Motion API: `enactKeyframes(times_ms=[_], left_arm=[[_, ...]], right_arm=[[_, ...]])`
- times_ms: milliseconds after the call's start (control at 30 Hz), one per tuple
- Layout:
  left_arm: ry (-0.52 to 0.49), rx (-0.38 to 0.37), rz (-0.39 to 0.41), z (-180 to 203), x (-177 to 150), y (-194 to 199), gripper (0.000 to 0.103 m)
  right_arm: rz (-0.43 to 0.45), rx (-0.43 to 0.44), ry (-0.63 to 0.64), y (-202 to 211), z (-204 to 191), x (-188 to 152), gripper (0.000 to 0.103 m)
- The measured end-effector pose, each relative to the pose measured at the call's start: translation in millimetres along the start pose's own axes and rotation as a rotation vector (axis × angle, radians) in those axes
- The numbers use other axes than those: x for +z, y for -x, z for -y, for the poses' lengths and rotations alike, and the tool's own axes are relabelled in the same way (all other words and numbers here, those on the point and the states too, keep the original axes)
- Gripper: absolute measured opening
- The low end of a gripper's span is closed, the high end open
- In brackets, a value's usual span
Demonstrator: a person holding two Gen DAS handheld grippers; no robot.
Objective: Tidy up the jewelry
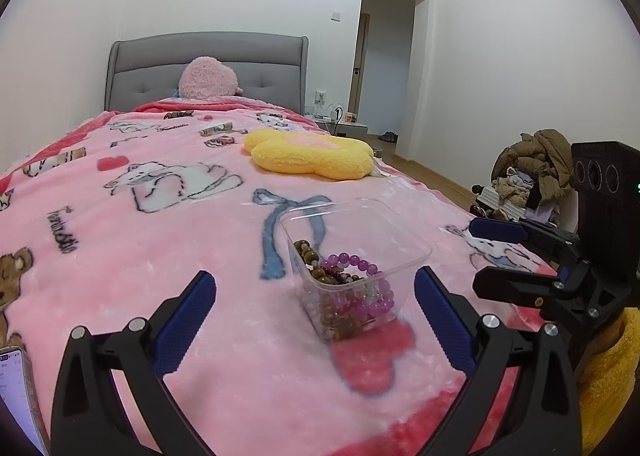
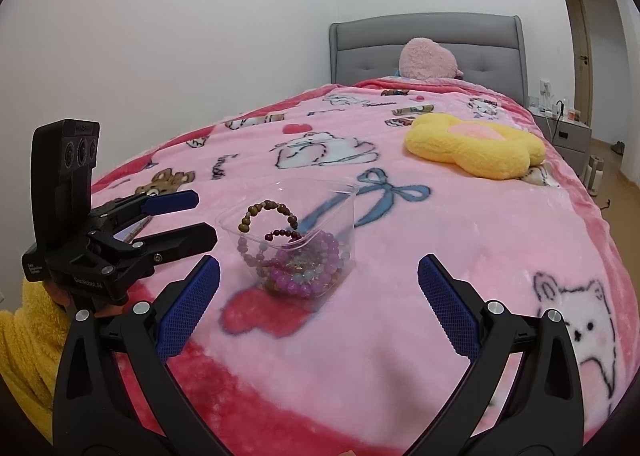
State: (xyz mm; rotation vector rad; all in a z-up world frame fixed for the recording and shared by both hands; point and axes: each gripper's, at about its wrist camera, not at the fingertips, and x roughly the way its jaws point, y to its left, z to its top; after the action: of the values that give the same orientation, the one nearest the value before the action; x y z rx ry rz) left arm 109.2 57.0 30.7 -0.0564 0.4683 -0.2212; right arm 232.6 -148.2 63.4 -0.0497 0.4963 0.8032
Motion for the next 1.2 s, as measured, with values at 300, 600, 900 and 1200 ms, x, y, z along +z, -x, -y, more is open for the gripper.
enactKeyframes(times_ms=[300,600,900,1200], left_arm=[[-0.001,0.005,0.003,-0.2,-0.6,0.0,0.098],[0.003,0.005,0.004,-1.0,-1.0,0.8,0.098],[-0.006,0.006,0.008,-0.2,-1.8,3.3,0.098],[-0.003,0.008,0.009,-0.1,-1.3,3.2,0.098]], right_arm=[[0.020,-0.015,0.014,3.3,-3.7,-0.1,0.095],[0.018,-0.012,0.022,3.4,-4.8,0.8,0.095],[0.019,-0.012,0.027,4.9,-5.8,0.9,0.095],[0.020,-0.013,0.026,5.6,-5.7,0.8,0.095]])
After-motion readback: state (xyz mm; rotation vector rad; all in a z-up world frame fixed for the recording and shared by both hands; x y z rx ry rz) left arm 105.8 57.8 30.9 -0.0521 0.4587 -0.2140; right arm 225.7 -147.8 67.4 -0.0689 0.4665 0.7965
